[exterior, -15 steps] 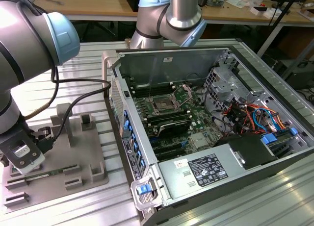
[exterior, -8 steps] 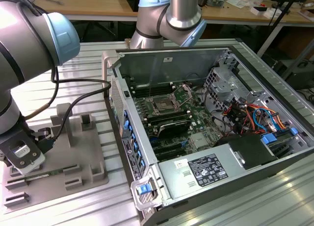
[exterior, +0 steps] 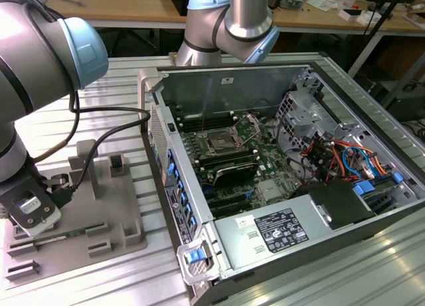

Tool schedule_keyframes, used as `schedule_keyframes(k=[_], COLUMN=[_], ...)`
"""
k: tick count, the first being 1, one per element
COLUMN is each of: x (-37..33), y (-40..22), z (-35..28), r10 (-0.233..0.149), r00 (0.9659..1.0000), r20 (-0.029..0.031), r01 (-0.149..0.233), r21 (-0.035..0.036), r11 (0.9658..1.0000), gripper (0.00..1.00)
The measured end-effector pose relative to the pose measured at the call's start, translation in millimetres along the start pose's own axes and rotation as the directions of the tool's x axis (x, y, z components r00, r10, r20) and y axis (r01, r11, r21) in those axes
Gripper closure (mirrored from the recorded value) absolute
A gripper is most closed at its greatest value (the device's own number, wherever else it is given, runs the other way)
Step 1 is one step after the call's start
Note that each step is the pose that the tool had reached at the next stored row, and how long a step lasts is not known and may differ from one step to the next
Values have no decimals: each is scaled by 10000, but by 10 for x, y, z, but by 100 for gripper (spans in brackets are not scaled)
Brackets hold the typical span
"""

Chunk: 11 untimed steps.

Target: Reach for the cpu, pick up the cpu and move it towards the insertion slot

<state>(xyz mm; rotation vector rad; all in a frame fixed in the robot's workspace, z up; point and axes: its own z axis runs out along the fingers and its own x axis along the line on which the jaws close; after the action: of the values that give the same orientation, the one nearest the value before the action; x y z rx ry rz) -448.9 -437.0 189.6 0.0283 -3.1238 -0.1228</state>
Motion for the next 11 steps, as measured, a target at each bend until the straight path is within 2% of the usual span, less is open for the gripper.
schedule_keyframes(k=[1,11], x=[0,-1], y=[0,1], z=[0,-1], r10=[0,-1], r00=[10000,10000], r20=[0,5], r01=[0,1], r21=[0,-3], r11=[10000,10000], gripper=[45,45])
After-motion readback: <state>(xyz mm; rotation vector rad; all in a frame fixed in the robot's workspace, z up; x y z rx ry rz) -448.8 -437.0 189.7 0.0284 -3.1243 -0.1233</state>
